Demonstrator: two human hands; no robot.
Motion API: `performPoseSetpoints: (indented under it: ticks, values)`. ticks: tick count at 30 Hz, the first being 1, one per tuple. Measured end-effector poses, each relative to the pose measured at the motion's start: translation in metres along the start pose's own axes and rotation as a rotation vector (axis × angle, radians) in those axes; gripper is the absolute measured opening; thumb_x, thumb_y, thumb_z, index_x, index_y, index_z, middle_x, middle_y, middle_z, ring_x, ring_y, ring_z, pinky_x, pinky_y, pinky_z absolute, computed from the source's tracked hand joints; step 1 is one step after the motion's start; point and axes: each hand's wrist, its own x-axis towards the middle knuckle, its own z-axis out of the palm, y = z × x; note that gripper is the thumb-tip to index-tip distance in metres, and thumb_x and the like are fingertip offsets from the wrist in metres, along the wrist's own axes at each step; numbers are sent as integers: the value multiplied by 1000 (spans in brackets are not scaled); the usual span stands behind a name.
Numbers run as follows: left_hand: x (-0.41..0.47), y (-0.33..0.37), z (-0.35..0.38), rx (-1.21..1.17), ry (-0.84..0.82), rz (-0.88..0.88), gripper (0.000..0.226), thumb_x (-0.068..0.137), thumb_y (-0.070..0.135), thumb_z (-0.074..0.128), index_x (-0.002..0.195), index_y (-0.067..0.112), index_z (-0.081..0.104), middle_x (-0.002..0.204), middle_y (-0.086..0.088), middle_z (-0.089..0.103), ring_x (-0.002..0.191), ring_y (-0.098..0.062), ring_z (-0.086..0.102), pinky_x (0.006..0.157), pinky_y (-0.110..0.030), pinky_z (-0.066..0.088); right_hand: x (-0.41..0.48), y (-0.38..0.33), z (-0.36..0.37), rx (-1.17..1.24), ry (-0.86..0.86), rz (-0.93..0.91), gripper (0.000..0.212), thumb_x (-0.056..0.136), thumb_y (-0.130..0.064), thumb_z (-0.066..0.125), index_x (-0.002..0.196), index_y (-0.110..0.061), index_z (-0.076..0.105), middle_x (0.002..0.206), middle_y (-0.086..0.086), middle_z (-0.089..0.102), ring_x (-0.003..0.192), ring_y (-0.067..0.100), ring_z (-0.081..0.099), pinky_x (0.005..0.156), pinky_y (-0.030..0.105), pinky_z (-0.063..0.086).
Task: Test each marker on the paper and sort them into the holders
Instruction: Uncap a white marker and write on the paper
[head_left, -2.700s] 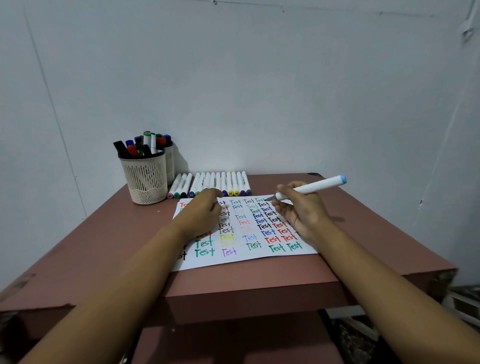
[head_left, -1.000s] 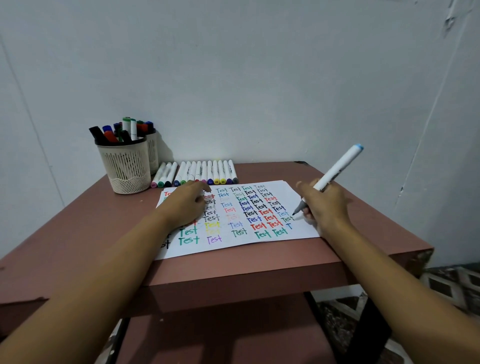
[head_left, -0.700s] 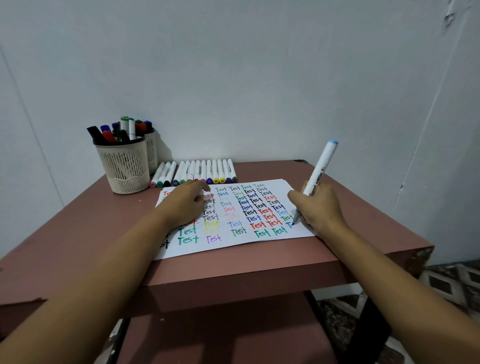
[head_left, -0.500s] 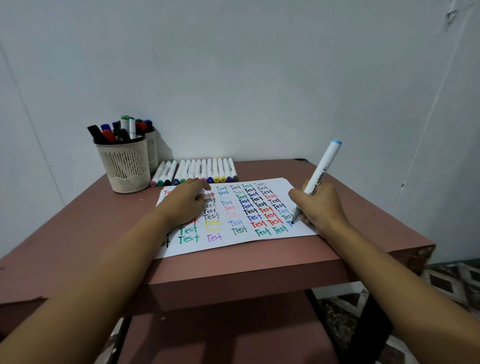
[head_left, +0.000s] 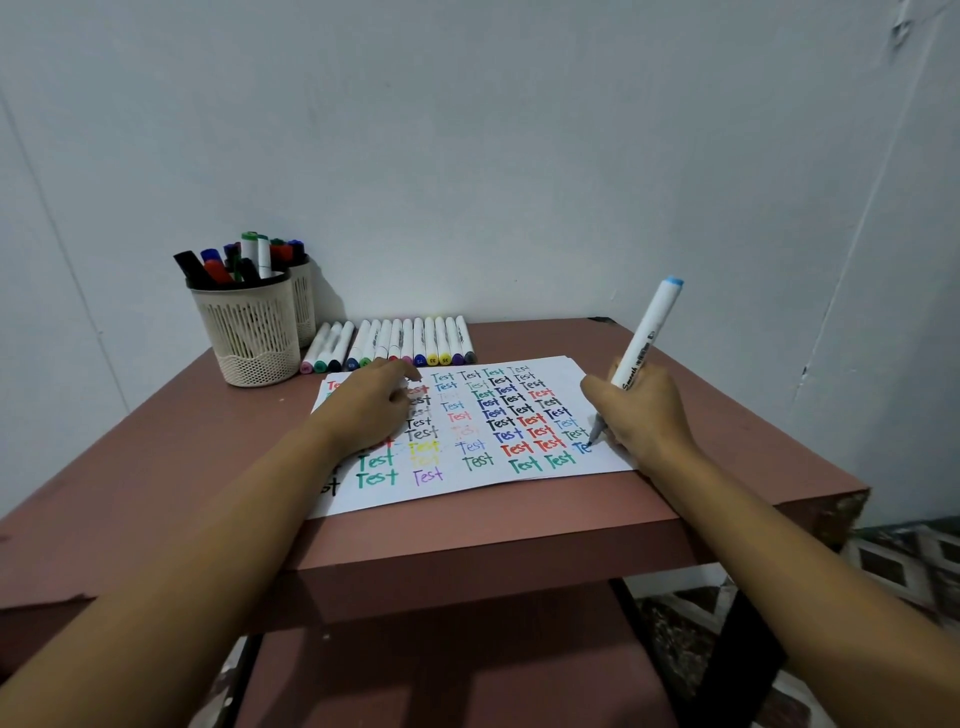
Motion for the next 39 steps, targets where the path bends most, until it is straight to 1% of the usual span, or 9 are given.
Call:
performPoseSetpoints:
  ticks: [6,11,13,16,19,25,31,35,39]
  values:
    - [0,-1,0,6,2,-1,35,92,6,42,125,13,52,128,-10,51,114,-20,47,79,-20,29,2,2,1,14,-12,7,29,81,-9,58,61,-12,38,54,4,43,49,23,50,49,27,42]
    - [0,2,-1,22,8,4,35,93,5,42,126,12,51,128,-10,51,115,-22,47,79,-21,29,4,3,1,9,43,23,23,75,-18,58,59,-17,42,51,4,52,59,33,62,66,40,47]
    - [0,2,-1,28,9,9,35,93,5,42,126,11,51,128,-11,52,115,-22,47,79,-21,29,2,1,0,-3,43,20,24,75,-18,59,59,-17,42,46,-2,50,58,30,64,72,43,51]
    - [0,2,-1,22,3,2,36,92,5,41,126,11,51,128,-11,51,116,-23,47,79,-21,29,1,-1,1,-4,40,9,28,80,-13,58,61,-16,38,49,-5,42,46,19,52,63,38,51]
    - [-1,1,-1,14,-2,2,36,92,5,41,126,12,51,128,-11,51,116,-22,47,80,-22,30,2,-2,1,-28,38,-4,27,83,-11,56,63,-14,37,57,-2,40,46,14,43,53,29,43]
    - [-1,3,-2,2,8,9,36,93,4,41,126,10,51,129,-11,50,117,-22,45,80,-22,30,1,-1,0,0,32,19,23,80,-15,57,63,-14,42,54,3,49,52,26,58,67,44,55]
    - [-2,1,0,-7,17,10,37,93,5,40,128,13,50,127,-11,52,112,-22,48,78,-23,31,4,3,0,52,57,47,26,81,-14,56,62,-16,39,48,-1,46,44,18,50,58,32,44]
    - [0,2,1,-58,59,8,40,93,5,40,132,12,42,102,-12,60,87,-24,53,62,-29,33,9,2,-2,243,58,100,29,84,-13,59,62,-18,42,47,5,46,33,11,44,44,24,30]
    - [1,2,3,-57,126,57,32,96,10,42,127,7,51,119,-12,61,106,-25,54,76,-25,36,8,-7,1,355,-15,83,34,84,-28,71,65,-17,45,51,2,46,36,7,43,42,21,34]
